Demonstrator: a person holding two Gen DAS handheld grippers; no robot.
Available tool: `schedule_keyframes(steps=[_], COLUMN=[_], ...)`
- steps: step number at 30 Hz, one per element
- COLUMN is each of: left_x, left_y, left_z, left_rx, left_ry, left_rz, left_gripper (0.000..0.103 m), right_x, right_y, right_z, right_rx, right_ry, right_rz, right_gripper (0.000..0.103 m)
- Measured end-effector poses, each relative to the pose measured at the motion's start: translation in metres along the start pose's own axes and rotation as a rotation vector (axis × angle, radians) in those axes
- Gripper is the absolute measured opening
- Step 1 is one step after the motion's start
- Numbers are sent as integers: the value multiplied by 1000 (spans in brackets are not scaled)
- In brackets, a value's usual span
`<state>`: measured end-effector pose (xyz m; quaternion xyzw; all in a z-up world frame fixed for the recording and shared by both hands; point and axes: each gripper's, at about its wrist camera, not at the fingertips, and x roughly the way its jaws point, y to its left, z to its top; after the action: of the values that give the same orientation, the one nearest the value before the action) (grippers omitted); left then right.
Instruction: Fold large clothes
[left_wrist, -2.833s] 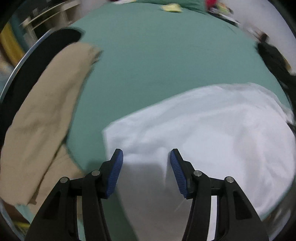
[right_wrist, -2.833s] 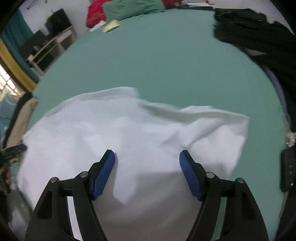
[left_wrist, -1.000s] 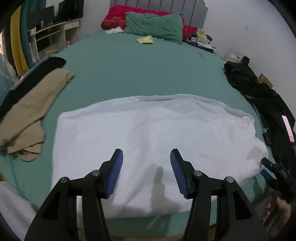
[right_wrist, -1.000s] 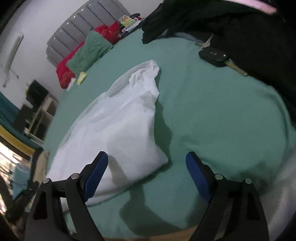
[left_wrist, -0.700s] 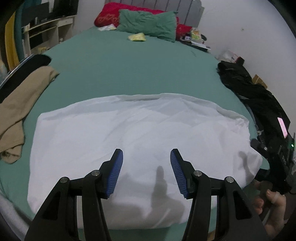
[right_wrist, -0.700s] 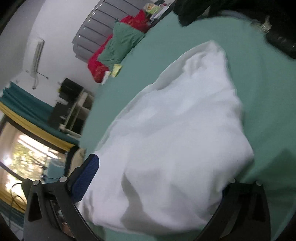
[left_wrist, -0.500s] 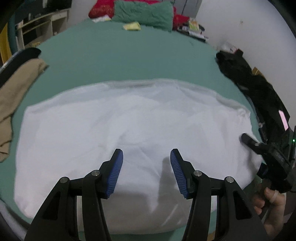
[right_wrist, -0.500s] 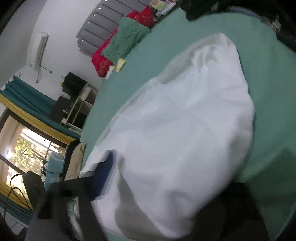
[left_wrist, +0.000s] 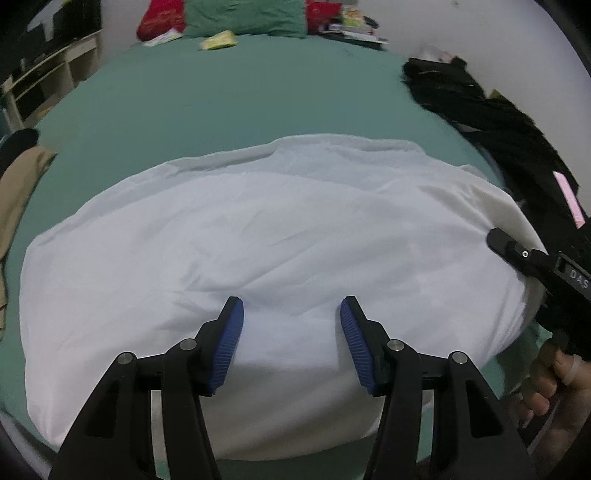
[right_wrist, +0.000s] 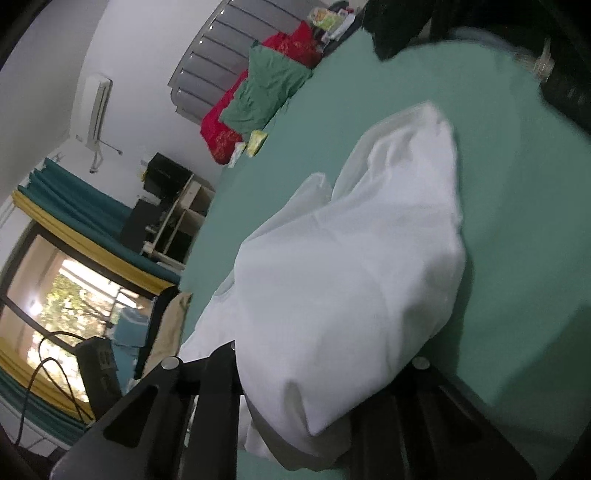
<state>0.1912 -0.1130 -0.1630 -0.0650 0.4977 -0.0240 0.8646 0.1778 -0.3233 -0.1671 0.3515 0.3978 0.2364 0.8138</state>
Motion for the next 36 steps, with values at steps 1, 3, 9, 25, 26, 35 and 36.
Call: schedule_keyframes(steps=[1, 3, 9, 25, 26, 35, 36], left_x=[2, 12, 23, -5, -13, -80, -85], left_y=[-6, -15, -30, 4, 12, 135, 148], left_z=[0, -2, -3, 0, 0, -27, -31], left_rx=[3, 15, 72, 13, -1, -185, -202], left_ry=[4, 22, 14, -10, -26, -119, -123], left_rz=[-20, -43, 25, -120, -125, -33, -17], left_gripper=[57, 57, 59, 59, 59, 59, 59], right_x=[-5, -14, -10, 3, 7, 81, 95], right_y=[-1, -4, 0, 110, 117, 187, 194], right_z=[2, 6, 6, 0, 0, -37, -46], right_rx=[-13, -25, -47, -404, -415, -582, -603], right_ry=[-9, -26, -24, -47, -41, 101, 133], right_rz=[-20, -61, -113, -240, -242, -190, -181], right_gripper=[17, 17, 17, 17, 17, 18, 18])
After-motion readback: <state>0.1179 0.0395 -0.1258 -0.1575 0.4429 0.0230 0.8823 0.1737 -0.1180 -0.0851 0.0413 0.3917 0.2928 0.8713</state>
